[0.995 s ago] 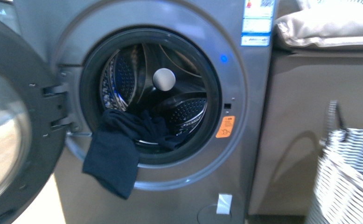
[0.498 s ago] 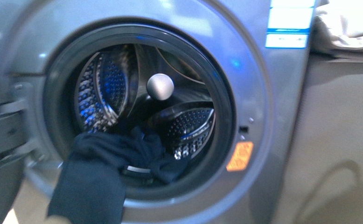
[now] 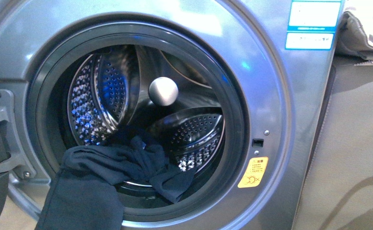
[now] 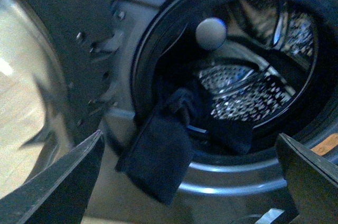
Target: Collect clothes from washing machine
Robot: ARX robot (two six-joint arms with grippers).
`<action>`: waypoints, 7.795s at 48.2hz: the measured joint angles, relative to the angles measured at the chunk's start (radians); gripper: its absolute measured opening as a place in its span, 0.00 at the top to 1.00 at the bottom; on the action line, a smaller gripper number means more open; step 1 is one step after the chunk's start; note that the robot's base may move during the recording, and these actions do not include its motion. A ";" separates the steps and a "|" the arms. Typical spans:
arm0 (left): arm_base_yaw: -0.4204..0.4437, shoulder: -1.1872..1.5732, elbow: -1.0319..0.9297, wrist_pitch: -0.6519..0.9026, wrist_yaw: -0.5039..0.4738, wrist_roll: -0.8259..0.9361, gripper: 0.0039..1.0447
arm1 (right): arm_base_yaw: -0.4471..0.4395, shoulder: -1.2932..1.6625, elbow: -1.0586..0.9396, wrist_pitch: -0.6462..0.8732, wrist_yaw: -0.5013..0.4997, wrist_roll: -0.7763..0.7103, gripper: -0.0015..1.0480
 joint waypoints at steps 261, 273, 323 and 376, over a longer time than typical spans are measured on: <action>-0.337 1.079 1.364 -0.231 0.316 0.433 0.88 | 0.000 0.000 0.000 0.000 0.000 0.000 0.07; -0.367 1.240 1.734 -0.443 0.295 0.422 0.88 | 0.000 0.000 0.000 0.000 0.000 0.000 0.07; -0.451 1.501 2.450 -0.828 0.195 0.456 0.88 | 0.000 0.000 0.000 0.000 0.000 0.000 0.07; -0.452 1.502 2.451 -0.828 0.195 0.456 0.88 | 0.042 1.071 0.773 0.787 -0.742 0.333 0.07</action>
